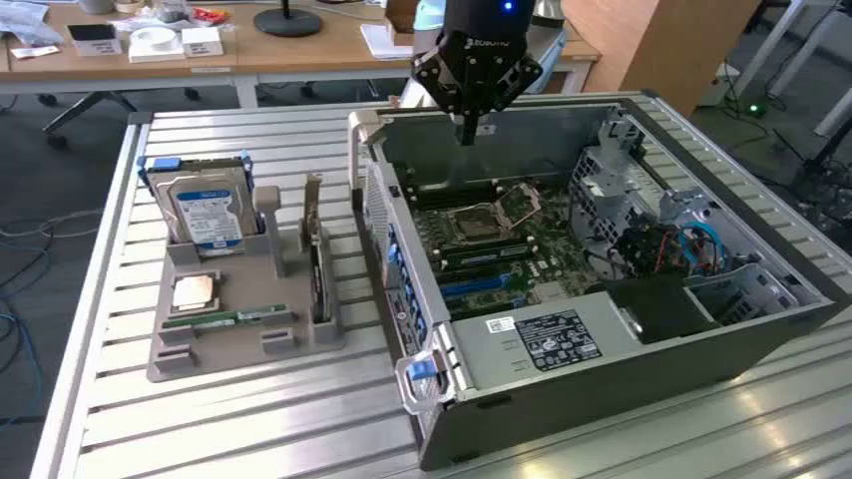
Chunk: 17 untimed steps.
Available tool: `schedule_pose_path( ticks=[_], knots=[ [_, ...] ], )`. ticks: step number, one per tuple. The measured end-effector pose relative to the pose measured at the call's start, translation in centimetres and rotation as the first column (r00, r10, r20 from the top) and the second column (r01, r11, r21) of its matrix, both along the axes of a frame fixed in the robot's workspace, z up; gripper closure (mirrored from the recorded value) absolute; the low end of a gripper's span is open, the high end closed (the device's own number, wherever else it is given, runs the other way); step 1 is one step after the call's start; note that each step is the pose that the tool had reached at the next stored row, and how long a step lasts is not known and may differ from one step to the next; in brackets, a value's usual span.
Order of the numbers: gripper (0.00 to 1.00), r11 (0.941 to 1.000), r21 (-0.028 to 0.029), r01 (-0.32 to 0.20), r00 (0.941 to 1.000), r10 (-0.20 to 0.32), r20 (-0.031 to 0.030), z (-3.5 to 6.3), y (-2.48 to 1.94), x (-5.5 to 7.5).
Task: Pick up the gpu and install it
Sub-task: 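Reach for the gpu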
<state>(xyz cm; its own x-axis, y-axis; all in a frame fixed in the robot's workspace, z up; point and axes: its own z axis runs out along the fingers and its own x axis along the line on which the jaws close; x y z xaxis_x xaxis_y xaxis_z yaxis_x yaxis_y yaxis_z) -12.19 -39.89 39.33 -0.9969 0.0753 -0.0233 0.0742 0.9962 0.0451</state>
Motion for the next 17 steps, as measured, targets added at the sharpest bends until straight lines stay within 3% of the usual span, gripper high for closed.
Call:
schedule_pose_path(
  ticks=[12, 17],
  knots=[
    [0.89, 1.0, 0.0, 0.0, 1.0, 0.0, 0.0001, -0.01, 0.0, -0.02],
    [0.89, 1.0, 0.0, 0.0, 1.0, 0.0, 0.0001, -0.05, 0.0, -0.61]
  ],
)
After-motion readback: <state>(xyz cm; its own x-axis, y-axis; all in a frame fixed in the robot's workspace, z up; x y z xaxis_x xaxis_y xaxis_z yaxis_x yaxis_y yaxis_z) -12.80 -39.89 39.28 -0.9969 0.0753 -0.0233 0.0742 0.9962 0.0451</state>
